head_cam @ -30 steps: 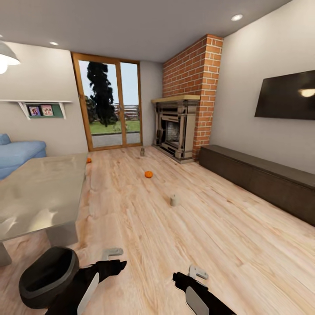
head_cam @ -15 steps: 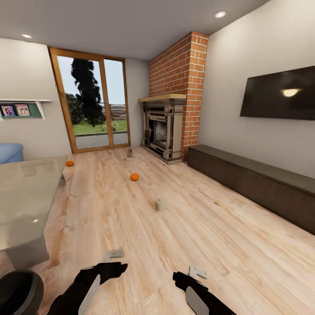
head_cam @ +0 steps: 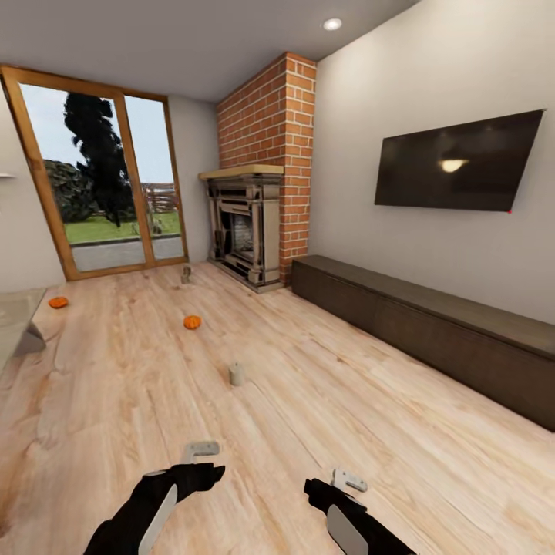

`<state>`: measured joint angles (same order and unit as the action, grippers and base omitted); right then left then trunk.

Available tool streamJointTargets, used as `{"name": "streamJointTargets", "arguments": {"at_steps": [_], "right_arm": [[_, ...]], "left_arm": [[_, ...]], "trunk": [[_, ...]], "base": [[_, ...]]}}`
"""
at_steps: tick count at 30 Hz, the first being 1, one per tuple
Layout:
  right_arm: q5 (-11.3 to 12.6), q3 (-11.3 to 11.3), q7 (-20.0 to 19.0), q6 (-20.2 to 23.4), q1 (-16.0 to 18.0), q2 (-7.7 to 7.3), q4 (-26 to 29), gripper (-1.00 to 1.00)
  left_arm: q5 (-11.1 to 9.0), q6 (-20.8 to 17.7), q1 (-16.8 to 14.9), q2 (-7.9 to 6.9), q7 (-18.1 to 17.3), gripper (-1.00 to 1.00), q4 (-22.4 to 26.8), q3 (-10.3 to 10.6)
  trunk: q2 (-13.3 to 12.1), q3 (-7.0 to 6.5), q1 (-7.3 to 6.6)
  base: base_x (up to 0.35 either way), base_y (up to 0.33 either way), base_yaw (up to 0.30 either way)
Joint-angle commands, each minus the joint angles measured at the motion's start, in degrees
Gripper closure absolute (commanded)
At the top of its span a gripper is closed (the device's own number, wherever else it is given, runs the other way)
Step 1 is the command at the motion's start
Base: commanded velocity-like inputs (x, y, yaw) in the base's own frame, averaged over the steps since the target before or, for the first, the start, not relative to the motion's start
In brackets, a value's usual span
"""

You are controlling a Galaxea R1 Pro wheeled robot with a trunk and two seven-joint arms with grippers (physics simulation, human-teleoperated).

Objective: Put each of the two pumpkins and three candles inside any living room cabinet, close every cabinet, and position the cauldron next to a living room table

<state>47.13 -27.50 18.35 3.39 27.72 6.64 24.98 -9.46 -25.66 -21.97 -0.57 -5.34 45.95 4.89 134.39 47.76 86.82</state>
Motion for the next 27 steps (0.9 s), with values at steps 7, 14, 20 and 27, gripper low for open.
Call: {"name": "streamJointTargets", "arguments": {"at_steps": [7,14,20,27], "right_arm": [[0.24,-0.38,0.46,0.14,0.05,-0.04,0.07,-1.0],[0.24,-0.38,0.54,0.13,0.05,-0.06,-0.01,-1.0],[0.27,-0.37,0.54,-0.5,0.05,-0.12,-0.02,-1.0],[0.28,-0.36,0.62,-0.65,0.05,-0.13,-0.02,-1.0]], "left_arm": [[-0.49,-0.36,-0.01,-0.23,0.09,-1.0,0.02,0.12],[-0.47,-0.36,-0.01,-0.07,0.04,-1.0,0.01,0.15],[-0.48,-0.36,-0.01,-0.05,0.02,-1.0,0.01,0.12],[-0.48,-0.36,-0.01,-0.04,0.03,-1.0,0.01,0.12]], "trunk": [[0.03,0.06,0.02],[0.03,0.06,0.02],[0.03,0.06,0.02],[0.03,0.06,0.02]], "base": [[0.275,-0.238,-0.278],[0.275,-0.238,-0.278],[0.275,-0.235,-0.278],[0.298,-0.122,-0.278]]}}
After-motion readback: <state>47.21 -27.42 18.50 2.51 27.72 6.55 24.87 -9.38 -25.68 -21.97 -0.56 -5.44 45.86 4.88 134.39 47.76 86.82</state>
